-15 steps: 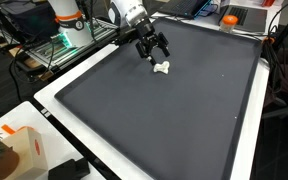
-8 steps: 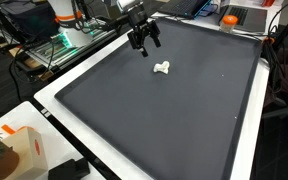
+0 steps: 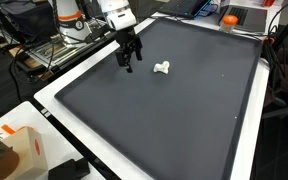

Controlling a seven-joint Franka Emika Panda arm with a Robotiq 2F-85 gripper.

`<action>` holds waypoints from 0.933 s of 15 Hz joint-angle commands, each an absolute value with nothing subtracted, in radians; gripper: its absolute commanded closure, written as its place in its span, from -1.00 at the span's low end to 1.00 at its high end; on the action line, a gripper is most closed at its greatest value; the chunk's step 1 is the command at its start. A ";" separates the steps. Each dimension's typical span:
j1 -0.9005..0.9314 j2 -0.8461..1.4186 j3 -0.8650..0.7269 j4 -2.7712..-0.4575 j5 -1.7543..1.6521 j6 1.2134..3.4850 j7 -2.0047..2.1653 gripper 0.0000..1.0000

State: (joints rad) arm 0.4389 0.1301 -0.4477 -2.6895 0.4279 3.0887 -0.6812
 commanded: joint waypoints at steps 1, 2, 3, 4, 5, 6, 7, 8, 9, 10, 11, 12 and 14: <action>0.543 0.049 -0.594 -2.615 0.179 2.836 -0.597 -1.00; 0.547 0.005 -0.597 -2.589 0.124 2.756 -0.579 -1.00; 0.519 -0.072 -0.560 -2.584 0.178 2.682 -0.675 -1.00; 0.325 0.048 -0.367 -2.582 0.142 2.799 -0.578 -1.00; 0.325 0.013 -0.358 -2.560 0.174 2.740 -0.619 -1.00; 0.331 -0.019 -0.362 -2.553 0.193 2.707 -0.645 -1.00; 0.347 -0.039 -0.363 -2.559 0.243 2.679 -0.667 -1.00; 0.324 -0.025 -0.325 -2.546 0.203 2.661 -0.553 -1.00; 0.273 0.024 -0.270 -2.526 0.160 2.710 -0.436 -1.00; 0.233 0.035 -0.224 -2.522 0.128 2.741 -0.368 -1.00; 0.192 0.051 -0.189 -2.510 0.068 2.753 -0.285 -1.00; 0.159 0.058 -0.169 -2.494 0.003 2.739 -0.209 -1.00; 0.230 0.038 -0.272 -2.469 -0.150 2.684 -0.043 -1.00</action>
